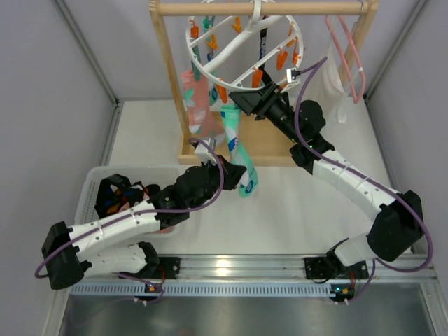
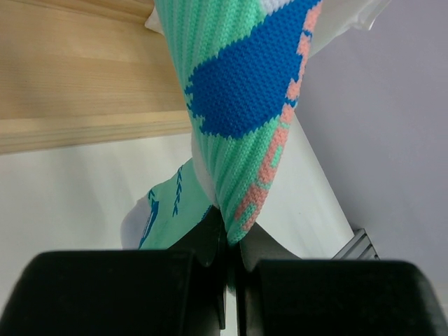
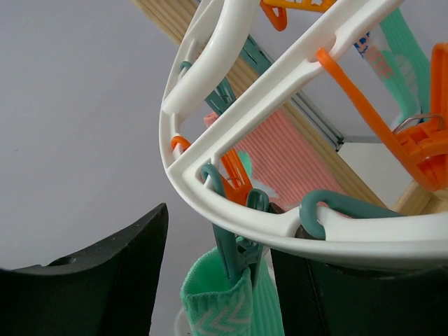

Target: Remove the socks clipped to the hanger

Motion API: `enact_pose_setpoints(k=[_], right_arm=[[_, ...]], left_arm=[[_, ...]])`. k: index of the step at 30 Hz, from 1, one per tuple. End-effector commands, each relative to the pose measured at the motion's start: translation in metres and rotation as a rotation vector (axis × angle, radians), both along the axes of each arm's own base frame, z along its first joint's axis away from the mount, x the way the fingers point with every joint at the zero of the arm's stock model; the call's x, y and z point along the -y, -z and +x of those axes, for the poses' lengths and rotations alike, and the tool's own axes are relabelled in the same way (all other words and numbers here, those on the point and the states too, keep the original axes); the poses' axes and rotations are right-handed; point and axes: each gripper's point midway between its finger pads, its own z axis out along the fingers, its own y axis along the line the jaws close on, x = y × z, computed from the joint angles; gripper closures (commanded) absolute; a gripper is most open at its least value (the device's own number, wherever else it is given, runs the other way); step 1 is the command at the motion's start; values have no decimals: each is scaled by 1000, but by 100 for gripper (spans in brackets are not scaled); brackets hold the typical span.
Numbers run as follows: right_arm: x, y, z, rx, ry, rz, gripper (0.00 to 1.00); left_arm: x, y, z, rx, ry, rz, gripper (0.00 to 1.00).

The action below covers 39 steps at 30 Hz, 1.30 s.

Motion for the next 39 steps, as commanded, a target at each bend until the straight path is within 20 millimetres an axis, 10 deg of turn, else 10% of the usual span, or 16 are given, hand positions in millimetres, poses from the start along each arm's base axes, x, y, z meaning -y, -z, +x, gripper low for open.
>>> enact_pose_setpoints(k=[1,17,39], right_arm=[[3,-37,-4,103,-13,74,44],[5,-13,-20,98,-53,31,25],[-8,-51,-30,253,-150,94,27]], left_arm=[[4,-24,-6,37,48,-39,100],[-5,-47,-14,73,59,-71,100],[-32,-57,-16,62,-12,-59,100]])
